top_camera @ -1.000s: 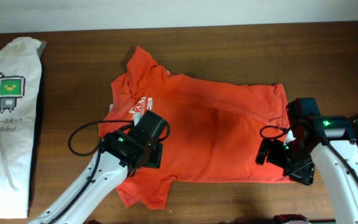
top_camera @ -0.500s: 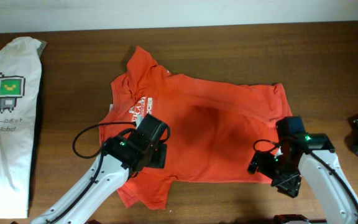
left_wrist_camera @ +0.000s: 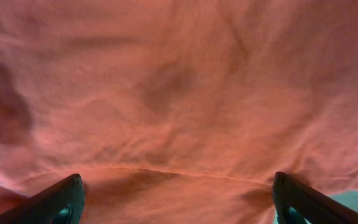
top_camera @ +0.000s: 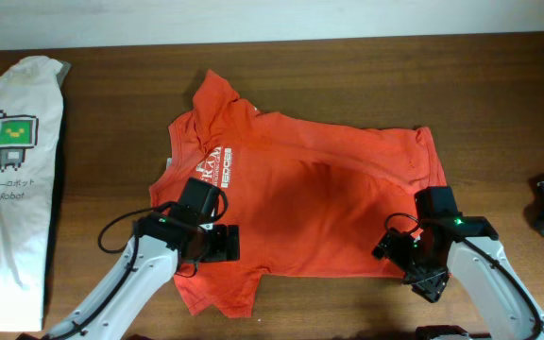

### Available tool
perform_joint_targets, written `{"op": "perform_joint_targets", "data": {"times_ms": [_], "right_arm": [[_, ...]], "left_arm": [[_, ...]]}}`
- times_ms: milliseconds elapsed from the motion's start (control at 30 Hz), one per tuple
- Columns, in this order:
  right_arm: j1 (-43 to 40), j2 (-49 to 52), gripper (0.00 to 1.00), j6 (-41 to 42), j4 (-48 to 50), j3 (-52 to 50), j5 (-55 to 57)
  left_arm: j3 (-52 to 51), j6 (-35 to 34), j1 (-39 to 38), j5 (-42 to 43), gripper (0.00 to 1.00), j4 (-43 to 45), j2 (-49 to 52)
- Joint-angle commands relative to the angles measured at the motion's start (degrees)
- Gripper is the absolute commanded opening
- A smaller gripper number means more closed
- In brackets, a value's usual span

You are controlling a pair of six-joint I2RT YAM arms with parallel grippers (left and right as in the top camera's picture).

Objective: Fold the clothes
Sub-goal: 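Move both grippers to the red T-shirt's lower sides and grasp, then fold the red T-shirt's bottom half upward with both grippers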

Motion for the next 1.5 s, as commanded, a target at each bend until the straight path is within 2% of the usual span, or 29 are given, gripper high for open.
{"op": "perform_joint_targets", "data": {"times_ms": [0, 100, 233, 400, 433, 467, 533, 567, 633, 667, 733, 767, 800, 833, 867, 900, 967, 1100, 1233, 1367, 1433, 1467], "right_arm": [[0.2, 0.33, 0.99, 2.4, 2.12, -1.6, 0.79], [-3.48, 0.87, 0.99, 2.54, 4.22, -1.95, 1.01], [-10.23, 4.63, 0.99, -0.98, 6.1, -1.92, 0.26], [-13.31, 14.99, 1.0, -2.23, 12.13, -1.92, -1.44], [-13.31, 16.85, 0.95, -2.23, 13.66, -1.92, -1.84], [-13.31, 18.6, 0.79, -2.25, 15.13, -1.92, -2.54], [-13.31, 21.99, 0.54, -2.25, 17.62, -1.92, -4.98], [-13.31, 23.08, 0.43, -2.27, 18.14, -1.92, -5.66], [-13.31, 23.63, 0.46, -3.78, 18.51, -1.92, -5.62], [-13.31, 23.63, 0.42, -3.76, 18.84, -1.92, -5.64], [-13.31, 23.63, 0.29, -4.02, 19.43, -1.92, -5.66], [-13.31, 23.63, 0.18, -4.61, 19.56, -1.92, -5.68], [-13.31, 23.63, 0.17, -4.66, 19.54, -1.92, -5.66], [-13.31, 23.61, 0.15, -4.81, 19.58, -1.92, -5.68], [-13.31, 23.61, 0.14, -4.83, 19.61, -1.92, -5.66], [-13.31, 23.63, 0.14, -4.83, 19.61, -1.92, -5.66], [-13.31, 23.63, 0.15, -4.83, 19.71, -1.92, -5.66], [-13.31, 23.61, 0.16, -5.88, 20.0, -1.92, -6.03], [-13.31, 23.63, 0.16, -6.14, 20.02, -1.92, -7.61], [-13.31, 23.63, 0.16, -6.54, 20.0, -1.92, -8.68], [-13.31, 23.63, 0.16, -6.56, 19.96, -1.92, -8.68], [-13.31, 23.63, 0.16, -6.56, 19.96, -1.92, -8.87]], "left_arm": [[-1.31, -3.78, 2.16, 6.84, 0.96, -0.42, -0.48], [-1.75, -7.04, 4.33, 6.84, 0.97, -2.47, -0.48], [-1.79, -7.43, 6.99, 6.82, 0.97, -3.74, -0.48], [-1.79, -7.41, 9.86, 6.99, 0.97, -4.94, -0.48], [-1.79, -7.41, 9.99, 7.08, 0.97, -4.94, -0.48], [-1.79, -7.41, 9.99, 7.02, 0.97, -5.11, -0.48], [-1.79, -7.41, 9.99, 7.26, 0.95, -5.55, -0.48], [-1.79, -7.41, 9.99, 7.23, 0.9, -5.95, -0.48], [-1.79, -7.41, 9.99, 7.23, 0.89, -6.67, -0.48], [-1.79, -7.41, 9.99, 7.26, 0.7, -7.41, -0.48], [-1.79, -7.41, 9.99, 7.28, 0.52, -7.93, -0.48], [-1.79, -7.41, 9.99, 7.45, 0.37, -8.41, -0.48], [-1.79, -7.41, 9.99, 7.43, 0.33, -8.98, -0.48], [-1.79, -7.45, 9.99, 7.48, 0.38, -9.53, -0.48], [-1.79, -7.45, 9.99, 7.45, 0.55, -10.21, -0.48], [-1.79, -8.07, 9.99, 7.39, 0.67, -10.95, -0.48], [-1.79, -8.83, 10.01, 7.19, 0.77, -12.33, -0.48], [-1.84, -11.8, 10.05, 2.71, 0.78, -12.37, -0.48], [-2.23, -11.82, 12.87, 1.14, 0.78, -11.21, -0.09], [-2.43, -11.74, 16.31, 1.64, 0.76, -7.43, 5.68], [-2.43, -11.74, 16.35, 2.54, 0.73, -5.7, 9.2], [-2.43, -11.72, 16.37, 2.93, 0.66, -4.87, 11.04]]}}
